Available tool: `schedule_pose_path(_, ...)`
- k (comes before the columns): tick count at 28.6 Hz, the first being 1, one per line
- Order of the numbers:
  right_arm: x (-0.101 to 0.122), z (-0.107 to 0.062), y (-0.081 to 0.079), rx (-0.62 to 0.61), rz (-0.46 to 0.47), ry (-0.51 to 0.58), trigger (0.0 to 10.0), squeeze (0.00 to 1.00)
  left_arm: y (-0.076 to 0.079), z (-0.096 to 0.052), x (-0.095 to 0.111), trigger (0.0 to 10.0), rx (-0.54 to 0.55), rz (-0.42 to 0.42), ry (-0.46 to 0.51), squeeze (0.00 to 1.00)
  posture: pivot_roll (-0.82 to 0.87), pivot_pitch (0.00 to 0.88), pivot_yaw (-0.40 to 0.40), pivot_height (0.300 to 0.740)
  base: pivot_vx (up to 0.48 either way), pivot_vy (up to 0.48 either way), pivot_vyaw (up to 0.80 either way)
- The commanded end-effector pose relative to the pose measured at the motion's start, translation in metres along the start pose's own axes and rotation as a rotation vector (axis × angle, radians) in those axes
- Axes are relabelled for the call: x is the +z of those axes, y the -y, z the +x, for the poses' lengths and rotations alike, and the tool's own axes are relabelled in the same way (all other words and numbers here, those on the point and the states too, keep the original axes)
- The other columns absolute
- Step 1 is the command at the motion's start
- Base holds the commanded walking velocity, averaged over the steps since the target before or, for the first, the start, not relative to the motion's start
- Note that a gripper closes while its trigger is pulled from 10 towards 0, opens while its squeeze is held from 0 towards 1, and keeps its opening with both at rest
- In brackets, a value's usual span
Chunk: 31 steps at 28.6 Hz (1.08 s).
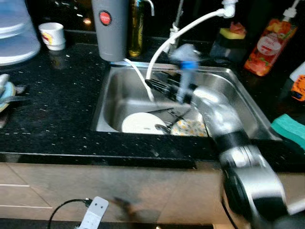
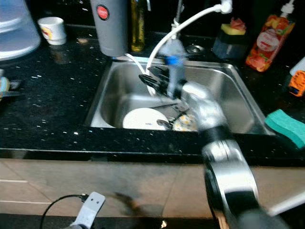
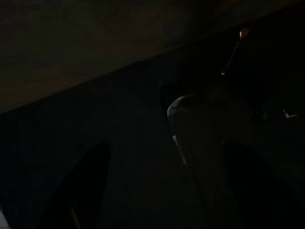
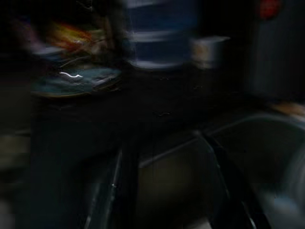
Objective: Kitchen organization
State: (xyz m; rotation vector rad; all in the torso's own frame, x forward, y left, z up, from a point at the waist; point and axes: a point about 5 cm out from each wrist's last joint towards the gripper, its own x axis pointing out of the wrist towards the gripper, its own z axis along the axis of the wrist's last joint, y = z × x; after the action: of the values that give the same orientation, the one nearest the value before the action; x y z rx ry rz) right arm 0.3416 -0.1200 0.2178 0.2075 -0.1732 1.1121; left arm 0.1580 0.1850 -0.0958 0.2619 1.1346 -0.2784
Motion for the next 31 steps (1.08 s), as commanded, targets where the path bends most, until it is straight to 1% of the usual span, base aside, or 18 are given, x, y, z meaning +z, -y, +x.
schedule_pose_path(1, 0.014, -0.008, -0.016, 0.149, 0.016, 0.065, 10.0, 0.00, 0.004, 0.000, -0.009, 10.0, -0.011, 0.008, -0.044, 0.00, -0.01, 0.000, -0.060, 0.740, 0.000, 0.000, 0.00)
schedule_pose_path(3, 0.014, -0.021, -0.032, 0.249, 0.048, 0.088, 10.0, 0.00, 0.003, 0.000, -0.009, 10.0, -0.009, 0.012, -0.045, 0.00, -0.02, 0.000, -0.056, 0.740, 0.000, 0.000, 0.00)
schedule_pose_path(5, 0.015, -0.028, -0.044, 0.310, 0.080, 0.104, 10.0, 0.00, 0.002, 0.000, -0.009, 10.0, -0.005, 0.013, -0.047, 0.00, -0.02, 0.000, -0.051, 0.740, 0.000, 0.000, 0.00)
schedule_pose_path(7, 0.013, -0.033, -0.051, 0.344, 0.111, 0.111, 10.0, 0.00, 0.001, 0.000, -0.009, 10.0, -0.003, 0.021, -0.052, 0.00, -0.04, 0.000, -0.043, 0.740, 0.000, 0.000, 0.00)
schedule_pose_path(9, 0.013, -0.034, -0.054, 0.354, 0.123, 0.113, 10.0, 0.00, 0.001, 0.000, -0.009, 10.0, -0.003, 0.027, -0.054, 0.00, -0.04, 0.000, -0.043, 0.740, 0.000, 0.000, 0.00)
schedule_pose_path(10, 0.013, -0.037, -0.058, 0.367, 0.135, 0.114, 10.0, 0.00, 0.001, -0.001, -0.009, 10.0, -0.003, 0.033, -0.057, 0.00, -0.03, 0.000, -0.040, 0.740, 0.000, 0.000, 0.00)
schedule_pose_path(13, 0.009, -0.040, -0.069, 0.381, 0.163, 0.103, 10.0, 0.00, -0.001, -0.001, -0.009, 10.0, 0.000, 0.044, -0.063, 0.00, -0.04, 0.000, -0.034, 0.740, -0.298, 0.000, 0.00)
schedule_pose_path(15, 0.003, -0.037, -0.071, 0.349, 0.165, 0.066, 10.0, 0.00, -0.001, -0.001, -0.009, 10.0, 0.000, 0.049, -0.064, 0.00, -0.04, 0.000, -0.036, 0.740, -0.328, 0.000, 0.00)
schedule_pose_path(16, -0.006, -0.033, -0.069, 0.291, 0.165, 0.024, 10.0, 0.00, -0.002, -0.001, -0.008, 10.0, 0.000, 0.049, -0.064, 0.00, -0.04, 0.000, -0.037, 0.740, -0.337, 0.000, 0.00)
schedule_pose_path(17, -0.009, -0.031, -0.068, 0.270, 0.172, 0.015, 10.0, 0.00, -0.002, -0.001, -0.008, 10.0, 0.001, 0.048, -0.063, 0.00, -0.04, 0.000, -0.037, 0.740, -0.337, 0.000, 0.00)
schedule_pose_path(21, -0.010, -0.030, -0.068, 0.266, 0.181, 0.013, 10.0, 0.00, -0.002, -0.001, -0.008, 10.0, 0.002, 0.051, -0.063, 0.00, -0.03, 0.000, -0.038, 0.740, -0.337, 0.000, 0.00)
schedule_pose_path(23, -0.010, -0.031, -0.071, 0.284, 0.184, 0.013, 10.0, 0.00, -0.002, -0.001, -0.007, 10.0, 0.002, 0.051, -0.063, 0.00, -0.03, 0.000, -0.038, 0.740, -0.337, 0.000, 0.00)
schedule_pose_path(25, -0.009, -0.030, -0.077, 0.319, 0.184, 0.012, 10.0, 0.00, -0.003, -0.001, -0.007, 10.0, 0.005, 0.049, -0.060, 0.00, -0.03, 0.000, -0.038, 0.740, -0.334, 0.000, 0.00)
schedule_pose_path(27, -0.008, -0.026, -0.078, 0.308, 0.177, 0.009, 10.0, 0.00, -0.003, -0.001, -0.007, 10.0, 0.007, 0.050, -0.060, 0.00, -0.02, 0.000, -0.038, 0.740, -0.334, 0.000, 0.00)
schedule_pose_path(29, -0.011, -0.018, -0.072, 0.226, 0.146, -0.030, 10.0, 0.00, -0.004, -0.001, -0.006, 10.0, 0.008, 0.050, -0.060, 0.00, -0.03, 0.000, -0.041, 0.740, -0.332, 0.000, 0.00)
schedule_pose_path(30, -0.011, -0.018, -0.072, 0.226, 0.146, -0.030, 10.0, 0.00, -0.004, -0.001, -0.006, 10.0, 0.008, 0.050, -0.060, 0.00, -0.03, 0.000, -0.041, 0.740, -0.330, 0.000, 0.00)
schedule_pose_path(31, -0.013, -0.013, -0.068, 0.178, 0.121, -0.062, 10.0, 0.00, -0.004, -0.001, -0.006, 10.0, 0.008, 0.050, -0.060, 0.00, -0.03, 0.000, -0.040, 0.740, -0.304, 0.000, 0.00)
